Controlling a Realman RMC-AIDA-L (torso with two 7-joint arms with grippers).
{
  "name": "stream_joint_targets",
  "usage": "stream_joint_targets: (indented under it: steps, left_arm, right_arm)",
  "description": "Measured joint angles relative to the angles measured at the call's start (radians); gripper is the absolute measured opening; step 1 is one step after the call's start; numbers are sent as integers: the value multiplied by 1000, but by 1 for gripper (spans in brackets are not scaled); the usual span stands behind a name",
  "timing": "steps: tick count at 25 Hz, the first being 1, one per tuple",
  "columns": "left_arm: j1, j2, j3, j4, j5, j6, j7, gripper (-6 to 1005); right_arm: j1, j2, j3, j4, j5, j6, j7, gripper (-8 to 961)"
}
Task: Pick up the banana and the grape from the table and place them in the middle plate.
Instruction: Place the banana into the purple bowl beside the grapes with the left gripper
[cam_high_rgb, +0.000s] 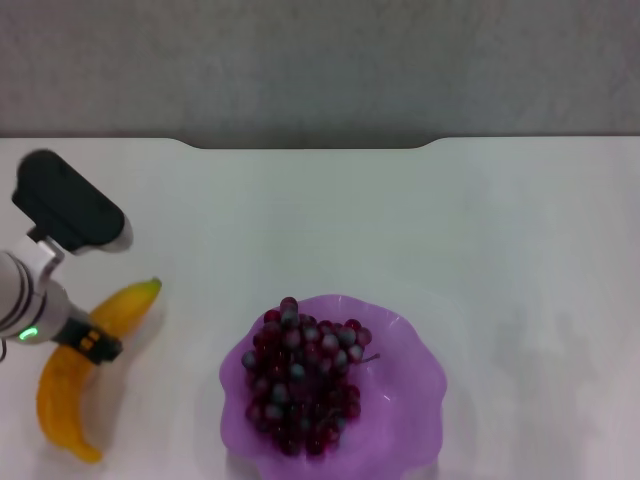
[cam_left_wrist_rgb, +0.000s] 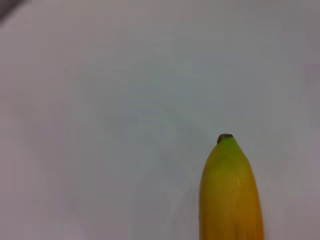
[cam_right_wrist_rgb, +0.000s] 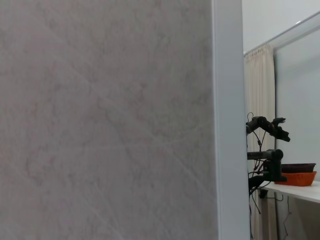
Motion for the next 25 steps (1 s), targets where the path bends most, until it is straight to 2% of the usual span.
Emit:
stream_joint_targets:
  steps: [7, 12, 17, 25]
  left_arm:
    - [80, -5, -26, -177, 0, 41, 0, 491]
    - [165, -8, -25, -310, -6, 154, -11, 491]
    - [265, -11, 19, -419, -45, 347, -8, 491]
    - [412, -8, 107, -492, -116, 708, 7, 495]
  right_arm:
    - [0, 0, 0, 0, 0, 0, 0, 529]
    - [1, 0, 3, 1, 0, 13, 0, 528]
    - [1, 0, 3, 2, 0, 14, 0, 526]
    - [3, 0, 6, 2, 0, 25, -2, 522]
